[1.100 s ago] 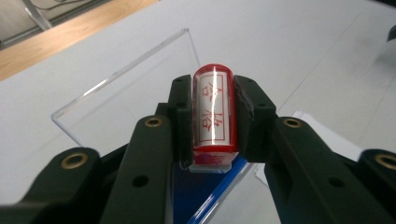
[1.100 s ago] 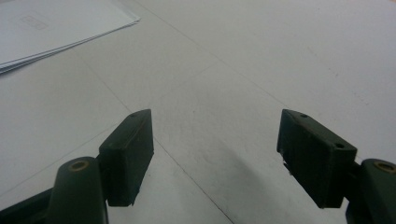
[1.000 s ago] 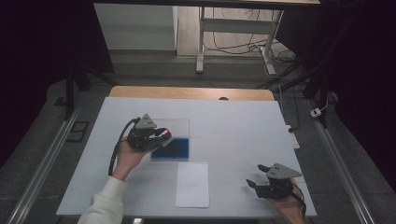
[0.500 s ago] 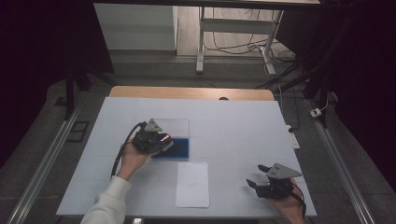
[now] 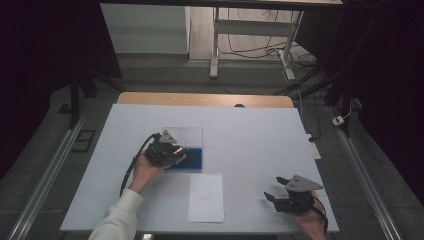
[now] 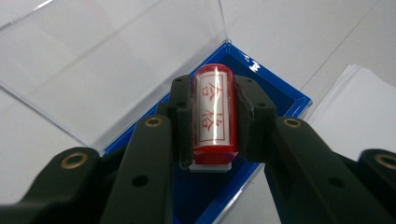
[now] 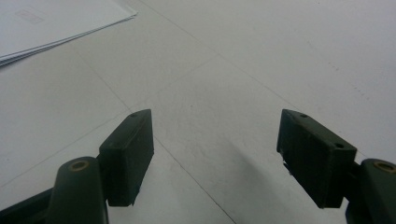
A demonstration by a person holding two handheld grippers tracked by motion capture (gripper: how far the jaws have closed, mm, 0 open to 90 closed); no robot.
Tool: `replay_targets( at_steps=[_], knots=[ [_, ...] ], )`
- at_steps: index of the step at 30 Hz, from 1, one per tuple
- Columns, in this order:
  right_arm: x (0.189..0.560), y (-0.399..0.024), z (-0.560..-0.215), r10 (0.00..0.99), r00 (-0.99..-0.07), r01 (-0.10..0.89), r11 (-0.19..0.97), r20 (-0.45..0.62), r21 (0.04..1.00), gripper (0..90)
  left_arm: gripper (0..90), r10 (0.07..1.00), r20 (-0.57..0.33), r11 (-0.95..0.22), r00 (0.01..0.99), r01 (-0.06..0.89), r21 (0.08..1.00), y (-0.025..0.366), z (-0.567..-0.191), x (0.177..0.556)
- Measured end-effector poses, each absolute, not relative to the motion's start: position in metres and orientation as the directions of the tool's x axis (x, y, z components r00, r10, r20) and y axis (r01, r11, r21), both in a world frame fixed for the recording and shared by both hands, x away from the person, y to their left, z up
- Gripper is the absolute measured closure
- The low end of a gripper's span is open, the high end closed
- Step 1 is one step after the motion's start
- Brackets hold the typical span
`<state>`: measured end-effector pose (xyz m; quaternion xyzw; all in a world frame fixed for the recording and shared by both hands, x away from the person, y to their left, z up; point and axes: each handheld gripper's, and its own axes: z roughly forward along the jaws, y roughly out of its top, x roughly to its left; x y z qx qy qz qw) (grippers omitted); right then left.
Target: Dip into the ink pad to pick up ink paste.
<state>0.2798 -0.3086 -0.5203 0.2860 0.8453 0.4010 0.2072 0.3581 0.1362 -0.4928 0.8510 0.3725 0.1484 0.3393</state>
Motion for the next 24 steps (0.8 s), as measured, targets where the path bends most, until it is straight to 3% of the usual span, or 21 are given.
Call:
replay_targets(
  at_steps=[3,14,24],
  knots=[
    [0.2795,-0.3084,-0.5199,0.648,-0.752,0.317,0.518,-0.123,0.794,26.8,69.9,0.732,0.04,-0.524,0.68,0.525,0.671,0.131,-0.4963,0.3576],
    [0.2801,-0.309,-0.5199,0.653,-0.747,0.321,0.52,-0.126,0.792,26.8,70.3,0.743,0.01,-0.51,0.669,0.557,0.656,0.1325,-0.4964,0.3599],
    [0.2778,-0.3061,-0.5181,0.651,-0.748,0.317,0.524,-0.132,0.791,26.8,70.7,0.74,0.04,-0.54,0.672,0.558,0.63,0.1273,-0.4987,0.3601]
  ],
)
